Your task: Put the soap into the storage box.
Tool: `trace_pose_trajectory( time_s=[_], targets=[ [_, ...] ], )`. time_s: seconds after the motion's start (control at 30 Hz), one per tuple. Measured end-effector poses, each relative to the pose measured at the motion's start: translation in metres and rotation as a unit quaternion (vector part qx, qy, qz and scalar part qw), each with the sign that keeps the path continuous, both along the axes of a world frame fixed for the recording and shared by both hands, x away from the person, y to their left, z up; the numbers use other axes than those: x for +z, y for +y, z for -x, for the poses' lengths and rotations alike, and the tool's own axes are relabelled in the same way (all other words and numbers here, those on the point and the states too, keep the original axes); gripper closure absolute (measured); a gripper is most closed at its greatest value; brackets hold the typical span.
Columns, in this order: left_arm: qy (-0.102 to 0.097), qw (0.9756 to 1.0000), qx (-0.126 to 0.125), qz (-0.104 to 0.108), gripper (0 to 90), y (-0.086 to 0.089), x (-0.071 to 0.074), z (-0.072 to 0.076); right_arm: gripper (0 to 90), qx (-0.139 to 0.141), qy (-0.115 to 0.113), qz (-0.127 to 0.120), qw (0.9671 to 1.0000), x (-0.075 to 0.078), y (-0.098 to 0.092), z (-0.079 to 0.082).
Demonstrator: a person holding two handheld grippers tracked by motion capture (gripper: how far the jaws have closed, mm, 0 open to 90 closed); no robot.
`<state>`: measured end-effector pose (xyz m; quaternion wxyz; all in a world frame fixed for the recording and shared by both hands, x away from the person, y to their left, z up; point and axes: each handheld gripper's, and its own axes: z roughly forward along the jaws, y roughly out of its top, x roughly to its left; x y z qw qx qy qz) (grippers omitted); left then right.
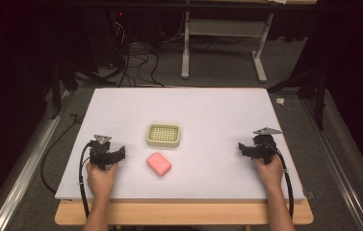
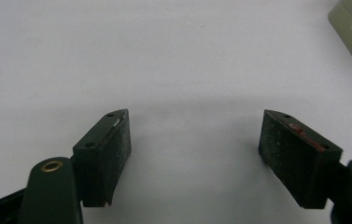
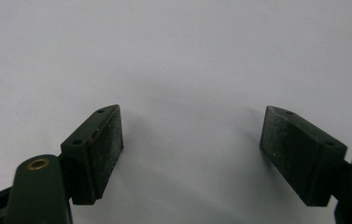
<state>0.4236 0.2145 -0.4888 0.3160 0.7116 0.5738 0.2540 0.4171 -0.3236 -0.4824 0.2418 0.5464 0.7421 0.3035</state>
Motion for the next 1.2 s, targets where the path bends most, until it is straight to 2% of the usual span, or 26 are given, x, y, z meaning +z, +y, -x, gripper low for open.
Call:
trace_pose_trajectory(
  time_s=[0.77, 0.87, 1.03, 1.13, 1.2],
  targets=[
    [0.007, 0.9999, -0.004, 0.009, 22.7, 0.001, 0.001, -0.001, 22.0, 0.0, 0.0, -0.001, 1.0, 0.0, 0.0, 0.0],
    [0.015, 0.9996, -0.013, 0.017, 20.1, 0.002, 0.003, 0.0, 21.9, 0.0, 0.0, -0.001, 1.0, 0.0, 0.0, 0.0],
    [0.015, 0.9995, -0.026, 0.014, 17.8, 0.001, 0.007, 0.004, 21.9, 0.001, 0.0, 0.0, 1.0, 0.0, 0.0, 0.0],
    [0.009, 0.9992, -0.033, 0.023, 17.7, 0.001, 0.011, 0.008, 22.0, 0.0, 0.0, -0.001, 1.0, 0.0, 0.0, 0.0],
    [0.009, 0.9983, -0.047, 0.034, 18.5, -0.001, 0.017, 0.011, 21.9, 0.0, 0.0, -0.001, 1.0, 0.0, 0.0, 0.0]
  ],
)
